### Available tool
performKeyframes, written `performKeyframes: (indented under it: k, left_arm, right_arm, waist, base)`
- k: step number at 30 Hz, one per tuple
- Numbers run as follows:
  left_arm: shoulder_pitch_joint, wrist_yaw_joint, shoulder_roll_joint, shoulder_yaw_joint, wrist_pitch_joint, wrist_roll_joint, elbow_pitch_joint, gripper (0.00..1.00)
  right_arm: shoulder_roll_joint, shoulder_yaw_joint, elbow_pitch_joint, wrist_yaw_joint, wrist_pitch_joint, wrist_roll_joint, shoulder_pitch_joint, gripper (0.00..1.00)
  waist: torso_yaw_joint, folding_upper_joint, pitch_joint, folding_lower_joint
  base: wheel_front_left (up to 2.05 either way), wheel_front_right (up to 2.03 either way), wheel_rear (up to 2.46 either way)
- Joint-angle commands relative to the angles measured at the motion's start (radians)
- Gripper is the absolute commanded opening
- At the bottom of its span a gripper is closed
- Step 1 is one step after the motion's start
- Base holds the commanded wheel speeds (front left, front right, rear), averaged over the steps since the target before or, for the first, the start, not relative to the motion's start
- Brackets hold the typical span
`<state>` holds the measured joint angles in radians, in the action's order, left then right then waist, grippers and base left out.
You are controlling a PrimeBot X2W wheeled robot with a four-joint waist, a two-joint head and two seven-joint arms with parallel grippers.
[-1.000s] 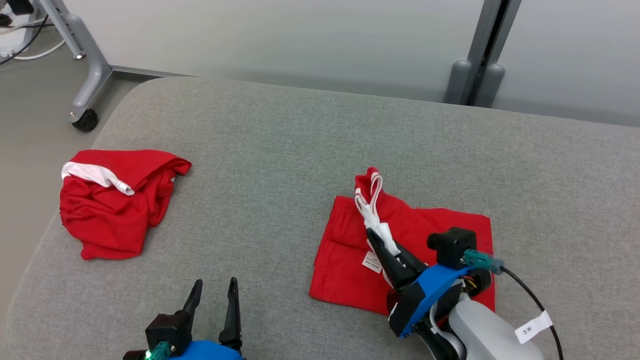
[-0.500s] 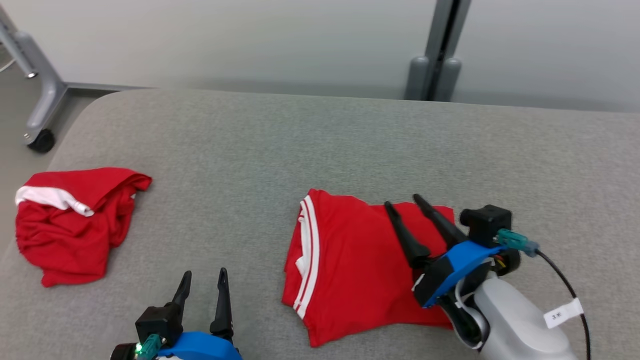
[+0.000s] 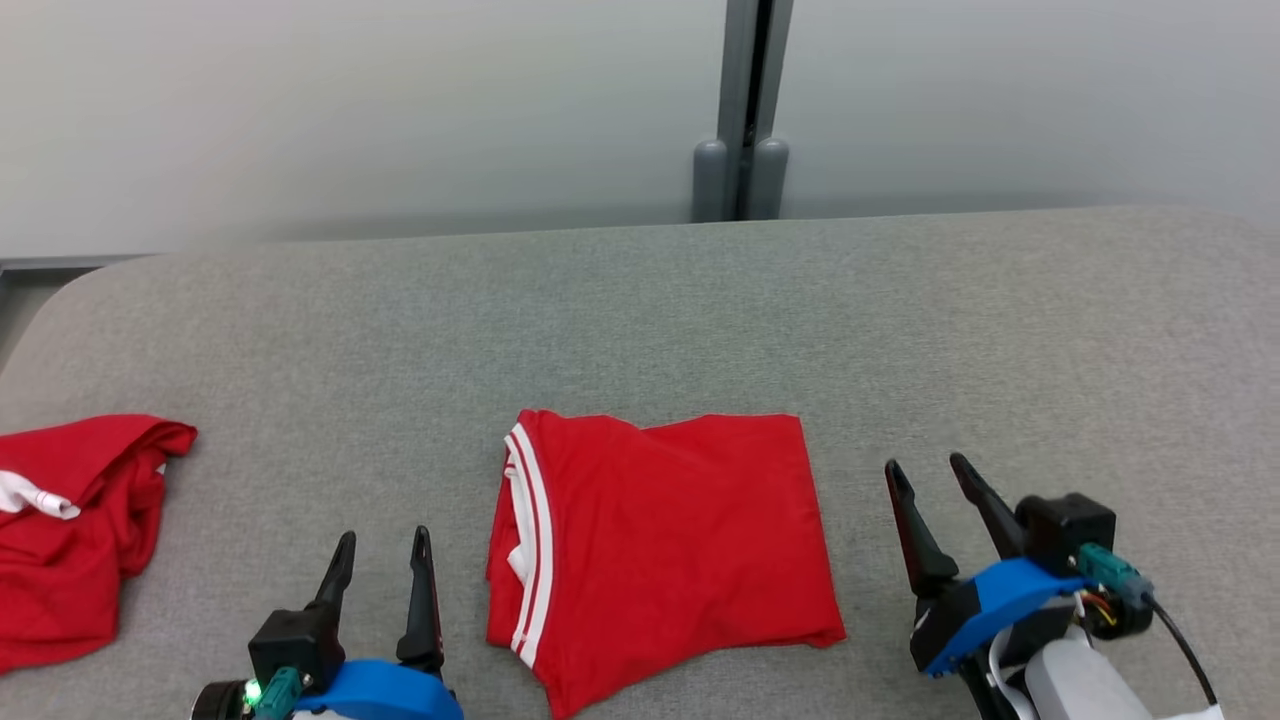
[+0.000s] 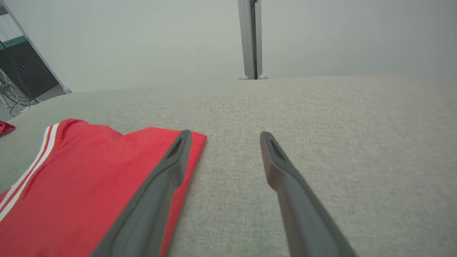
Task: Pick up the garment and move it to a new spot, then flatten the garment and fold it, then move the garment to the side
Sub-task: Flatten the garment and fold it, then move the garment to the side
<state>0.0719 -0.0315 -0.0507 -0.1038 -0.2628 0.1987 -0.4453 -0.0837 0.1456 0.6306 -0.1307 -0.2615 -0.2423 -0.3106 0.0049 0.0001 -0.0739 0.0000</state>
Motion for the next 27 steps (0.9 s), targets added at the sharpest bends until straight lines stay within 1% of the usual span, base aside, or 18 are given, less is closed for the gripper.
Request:
performKeyframes:
  k: [1,7,13,21,27]
  left_arm:
    - [-0.014,0.005,0.000,0.005,-0.003,-0.006,0.006,1.00]
    - [-0.062,0.013,0.000,0.000,-0.003,0.008,0.020,1.00]
    - [-0.091,0.020,0.000,-0.011,-0.003,0.019,0.027,1.00]
    - [-0.073,0.014,0.000,-0.031,-0.003,0.026,0.023,1.00]
    - [-0.050,0.007,0.000,-0.056,-0.003,0.031,0.012,1.00]
  right_arm:
    - [0.009,-0.016,-0.002,0.000,-0.004,0.011,0.027,1.00]
    - [0.028,-0.063,0.003,0.000,-0.005,0.058,0.093,1.00]
    - [0.033,-0.062,0.006,0.000,-0.005,0.065,0.122,1.00]
    - [0.033,-0.016,0.019,0.000,-0.005,0.019,0.099,1.00]
    - [0.033,0.045,0.070,0.000,-0.005,-0.018,0.015,1.00]
  waist:
    - [-0.015,-0.0001,0.014,0.0000]
    - [-0.039,-0.0001,0.044,0.0000]
    - [-0.044,-0.0001,0.056,0.0000]
    - [-0.025,-0.0001,0.041,0.0000]
    - [0.016,-0.0001,0.000,0.0000]
  base:
    - [0.00,0.00,0.00]
    - [0.00,0.00,0.00]
    - [0.00,0.00,0.00]
    - [0.00,0.00,0.00]
    - [0.00,0.00,0.00]
